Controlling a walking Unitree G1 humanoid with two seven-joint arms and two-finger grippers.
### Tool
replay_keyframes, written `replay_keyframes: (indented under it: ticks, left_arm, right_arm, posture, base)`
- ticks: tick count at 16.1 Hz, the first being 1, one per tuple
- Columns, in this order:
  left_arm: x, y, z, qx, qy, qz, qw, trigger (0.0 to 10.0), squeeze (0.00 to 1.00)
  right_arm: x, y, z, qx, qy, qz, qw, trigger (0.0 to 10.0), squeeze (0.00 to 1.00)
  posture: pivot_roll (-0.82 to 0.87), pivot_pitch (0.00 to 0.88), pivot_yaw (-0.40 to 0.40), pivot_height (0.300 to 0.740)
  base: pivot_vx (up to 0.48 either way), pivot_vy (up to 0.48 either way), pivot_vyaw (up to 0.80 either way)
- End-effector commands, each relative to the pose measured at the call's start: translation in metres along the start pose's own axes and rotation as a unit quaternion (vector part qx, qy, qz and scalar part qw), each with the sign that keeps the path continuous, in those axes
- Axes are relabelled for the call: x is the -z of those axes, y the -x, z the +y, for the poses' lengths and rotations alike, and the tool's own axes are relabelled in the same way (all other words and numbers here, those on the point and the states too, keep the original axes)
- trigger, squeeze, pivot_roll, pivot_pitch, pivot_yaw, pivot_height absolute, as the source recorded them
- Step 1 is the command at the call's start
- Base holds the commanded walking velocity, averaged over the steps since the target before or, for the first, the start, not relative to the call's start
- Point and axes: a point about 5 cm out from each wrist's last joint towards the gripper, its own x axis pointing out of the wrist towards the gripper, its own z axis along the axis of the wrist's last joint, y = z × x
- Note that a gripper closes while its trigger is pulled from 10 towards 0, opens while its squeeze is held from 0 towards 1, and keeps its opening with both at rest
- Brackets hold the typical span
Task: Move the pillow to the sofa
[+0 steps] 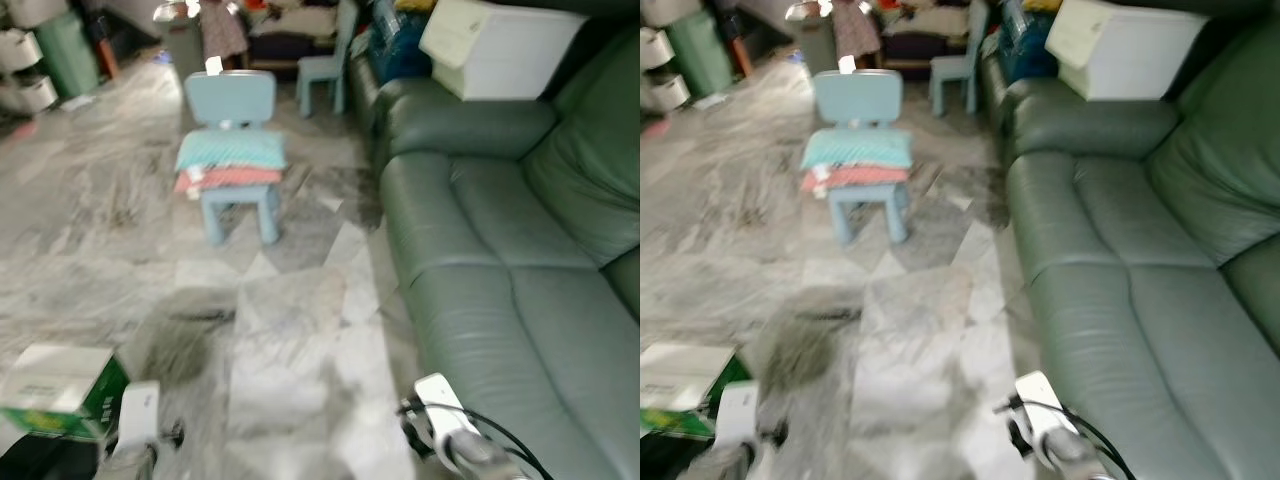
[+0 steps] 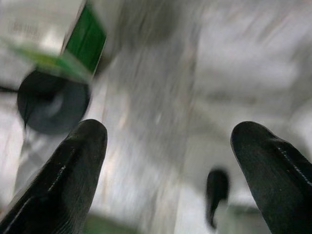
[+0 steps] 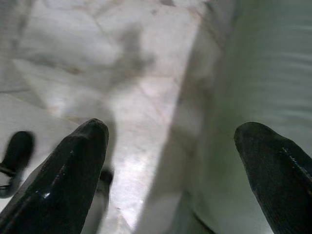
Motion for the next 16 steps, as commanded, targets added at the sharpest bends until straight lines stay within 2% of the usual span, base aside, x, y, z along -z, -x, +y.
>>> replay_keyframes:
  ticks: [1, 5, 16]
  left_arm:
    - [0.0156, 0.0021, -0.0009, -0.001, 0.003, 0.025, 1.0, 10.0, 0.0]
    - [0.0149, 0.0019, -0.0013, -0.001, 0.003, 0.024, 1.0, 10.0, 0.0]
    - [0.0164, 0.0022, 0.0025, -0.008, -0.017, 0.03, 0.999, 10.0, 0.0]
  right_arm:
    - [0.003, 0.0008, -0.0029, 0.004, -0.002, 0.007, 1.0, 10.0, 0.0]
    - [0.0027, 0.0006, -0.0021, 0.003, -0.003, 0.006, 1.0, 10.0, 0.0]
    - [0.001, 0.0001, -0.0001, 0.001, -0.001, 0.003, 1.0, 10.0, 0.0]
  posture:
    - [-0.14, 0.0, -0.018, 0.74]
    - [-0.14, 0.0, -0.015, 0.74]
    - [-0.15, 0.0, -0.011, 0.74]
  base:
    - [0.0, 0.0, 0.0]
    - [0.0, 0.068, 0.0]
    - [0.0, 0.48, 0.0]
